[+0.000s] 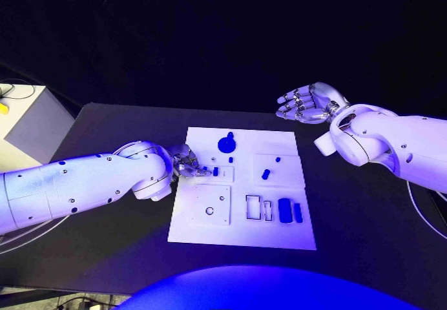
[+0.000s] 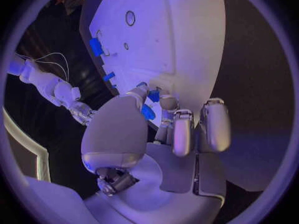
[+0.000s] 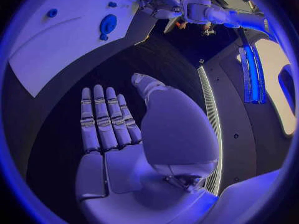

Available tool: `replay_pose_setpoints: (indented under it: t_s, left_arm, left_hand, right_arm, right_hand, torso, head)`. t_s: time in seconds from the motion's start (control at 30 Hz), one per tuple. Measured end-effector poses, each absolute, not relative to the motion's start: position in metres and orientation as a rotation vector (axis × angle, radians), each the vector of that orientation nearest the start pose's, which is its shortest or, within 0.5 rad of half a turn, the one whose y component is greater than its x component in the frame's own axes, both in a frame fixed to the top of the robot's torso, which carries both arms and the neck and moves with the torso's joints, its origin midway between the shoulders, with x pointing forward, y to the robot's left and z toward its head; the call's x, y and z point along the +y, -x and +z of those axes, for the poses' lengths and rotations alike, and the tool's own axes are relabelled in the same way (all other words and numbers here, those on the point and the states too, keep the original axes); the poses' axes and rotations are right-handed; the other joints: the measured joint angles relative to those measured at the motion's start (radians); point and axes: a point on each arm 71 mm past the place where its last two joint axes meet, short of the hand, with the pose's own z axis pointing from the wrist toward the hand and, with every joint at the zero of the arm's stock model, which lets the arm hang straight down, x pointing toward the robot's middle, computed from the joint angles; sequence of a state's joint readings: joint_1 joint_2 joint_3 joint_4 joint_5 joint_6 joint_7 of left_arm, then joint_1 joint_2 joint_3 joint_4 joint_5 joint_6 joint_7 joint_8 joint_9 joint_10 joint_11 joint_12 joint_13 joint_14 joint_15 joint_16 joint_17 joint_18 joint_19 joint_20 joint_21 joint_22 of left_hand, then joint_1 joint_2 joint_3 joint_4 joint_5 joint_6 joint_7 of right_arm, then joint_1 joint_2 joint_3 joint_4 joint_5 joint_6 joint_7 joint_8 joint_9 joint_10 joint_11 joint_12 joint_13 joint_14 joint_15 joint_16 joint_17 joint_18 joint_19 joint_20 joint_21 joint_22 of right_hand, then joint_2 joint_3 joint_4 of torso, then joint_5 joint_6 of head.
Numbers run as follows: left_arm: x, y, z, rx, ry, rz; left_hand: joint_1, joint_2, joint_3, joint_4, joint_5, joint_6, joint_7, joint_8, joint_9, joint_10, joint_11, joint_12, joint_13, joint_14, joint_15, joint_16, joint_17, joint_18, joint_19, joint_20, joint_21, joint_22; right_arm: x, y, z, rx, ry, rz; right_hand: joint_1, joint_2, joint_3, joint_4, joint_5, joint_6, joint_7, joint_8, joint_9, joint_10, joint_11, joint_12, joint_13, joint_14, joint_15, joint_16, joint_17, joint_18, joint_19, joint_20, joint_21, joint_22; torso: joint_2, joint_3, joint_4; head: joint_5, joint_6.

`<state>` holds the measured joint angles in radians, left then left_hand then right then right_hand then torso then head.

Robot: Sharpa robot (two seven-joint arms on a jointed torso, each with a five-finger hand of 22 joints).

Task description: Assemble the parts on the task board

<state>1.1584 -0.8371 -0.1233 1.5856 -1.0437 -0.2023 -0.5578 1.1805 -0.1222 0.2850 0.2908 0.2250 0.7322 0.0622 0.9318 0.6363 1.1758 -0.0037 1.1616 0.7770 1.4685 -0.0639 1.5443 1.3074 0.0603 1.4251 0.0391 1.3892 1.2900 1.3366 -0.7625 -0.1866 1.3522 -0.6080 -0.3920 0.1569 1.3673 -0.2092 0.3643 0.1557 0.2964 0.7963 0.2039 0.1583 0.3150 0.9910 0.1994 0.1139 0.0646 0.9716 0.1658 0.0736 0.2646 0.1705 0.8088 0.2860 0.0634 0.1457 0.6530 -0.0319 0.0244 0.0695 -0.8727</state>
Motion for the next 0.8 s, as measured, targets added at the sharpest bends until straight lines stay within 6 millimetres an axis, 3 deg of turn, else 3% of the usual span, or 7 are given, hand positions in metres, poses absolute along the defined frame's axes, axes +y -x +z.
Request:
replay_pose_setpoints:
  t_s: [0.8]
  left_arm:
    - [0.2047,-0.4508,-0.2589,2.202,0.416,-0.43]
  left_hand:
    - [0.013,0.005,0.018,-0.001,0.0,-0.003,0.0,0.01,-0.005,0.0,0.0,0.004,0.0,0.0,0.0,0.0,0.0,0.0,-0.001,-0.002,0.0,0.0]
  right_arm:
    - [-0.2193,-0.5262,-0.1739,1.632,-0.512,1.025]
  right_hand:
    - [0.0,0.0,0.0,0.0,0.0,0.007,0.001,0.0,0.0,0.0,0.0,0.0,0.0,0.0,0.0,0.0,-0.002,0.0,0.0,0.0,0.0,-0.003]
  torso:
    - [-0.001,0.0009,-0.0007]
  head:
    - [-0.002,0.0]
